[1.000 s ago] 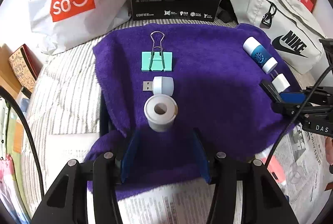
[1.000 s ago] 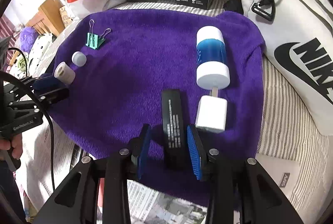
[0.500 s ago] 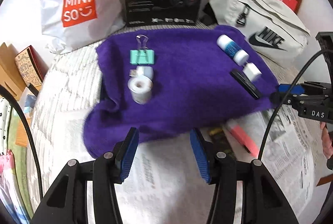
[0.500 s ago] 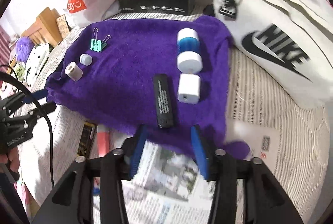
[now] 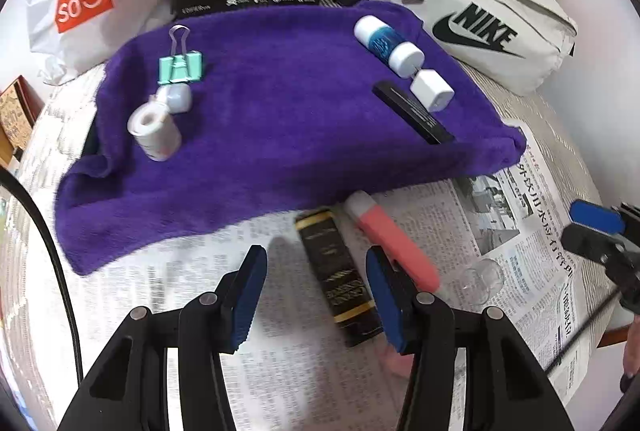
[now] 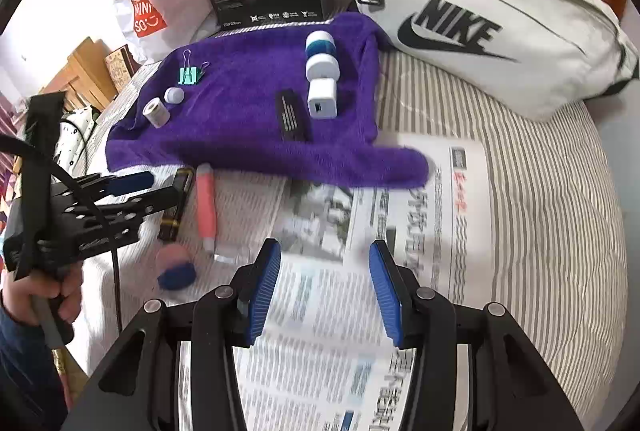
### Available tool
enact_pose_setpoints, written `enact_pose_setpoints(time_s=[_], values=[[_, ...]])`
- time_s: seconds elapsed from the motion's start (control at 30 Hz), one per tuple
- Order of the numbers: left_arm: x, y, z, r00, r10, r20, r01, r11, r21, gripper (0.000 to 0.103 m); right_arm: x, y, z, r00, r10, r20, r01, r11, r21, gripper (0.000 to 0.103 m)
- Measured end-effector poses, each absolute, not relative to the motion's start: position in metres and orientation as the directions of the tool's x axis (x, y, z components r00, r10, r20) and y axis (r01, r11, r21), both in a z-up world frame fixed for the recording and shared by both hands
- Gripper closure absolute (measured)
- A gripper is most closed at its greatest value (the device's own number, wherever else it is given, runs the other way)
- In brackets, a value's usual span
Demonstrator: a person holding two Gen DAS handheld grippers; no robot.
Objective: Organize rigid objects
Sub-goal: 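Withdraw both tools from the towel toward the newspaper items, then grasp the gold-and-black Grand Reserve tube with the left tool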
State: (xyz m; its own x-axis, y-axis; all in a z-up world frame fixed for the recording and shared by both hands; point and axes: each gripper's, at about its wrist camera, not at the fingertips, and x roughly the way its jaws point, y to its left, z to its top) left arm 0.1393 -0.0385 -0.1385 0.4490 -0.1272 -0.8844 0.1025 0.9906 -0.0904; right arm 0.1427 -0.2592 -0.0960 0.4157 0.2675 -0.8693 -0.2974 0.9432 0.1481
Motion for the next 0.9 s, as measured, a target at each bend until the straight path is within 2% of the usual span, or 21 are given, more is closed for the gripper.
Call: enact_pose_setpoints(time_s=[0.2, 0.27, 0.6, 0.67, 0.8, 0.9], values=[[0.135, -0.049, -0.146, 0.454, -0.051, -0.889, 0.128, 0.992, 0.008, 0.053, 0.132, -0.266, -0.1, 0.406, 0.283, -0.869, -0.276, 0.944, 0.179, 0.057], [0.132, -0.043, -0.146, 0.455, -0.043, -0.89, 0.128, 0.992, 0.017, 0.05, 0.131, -0.265, -0.1, 0.41, 0.275, -0.87, -0.279, 0.946, 0.167, 0.057], [0.13, -0.025, -0.146, 0.468, -0.038, -0.883, 0.116, 0.993, 0.019, 0.051, 0.126, -0.25, -0.103, 0.397, 0.293, -0.87, -0.313, 0.934, 0.172, 0.057], [0.13, -0.031, -0.147, 0.477, -0.047, -0.878, 0.143, 0.989, 0.024, 0.055, 0.125, -0.246, -0.105, 0.391, 0.295, -0.872, -0.318, 0.932, 0.173, 0.057], [0.129, -0.035, -0.146, 0.482, -0.069, -0.874, 0.183, 0.983, 0.024, 0.072, 0.124, -0.238, -0.106, 0.382, 0.29, -0.877, -0.332, 0.929, 0.163, 0.057], [0.125, -0.035, -0.145, 0.48, -0.08, -0.874, 0.208, 0.978, 0.025, 0.079, 0.123, -0.233, -0.109, 0.371, 0.289, -0.883, -0.337, 0.928, 0.162, 0.057]])
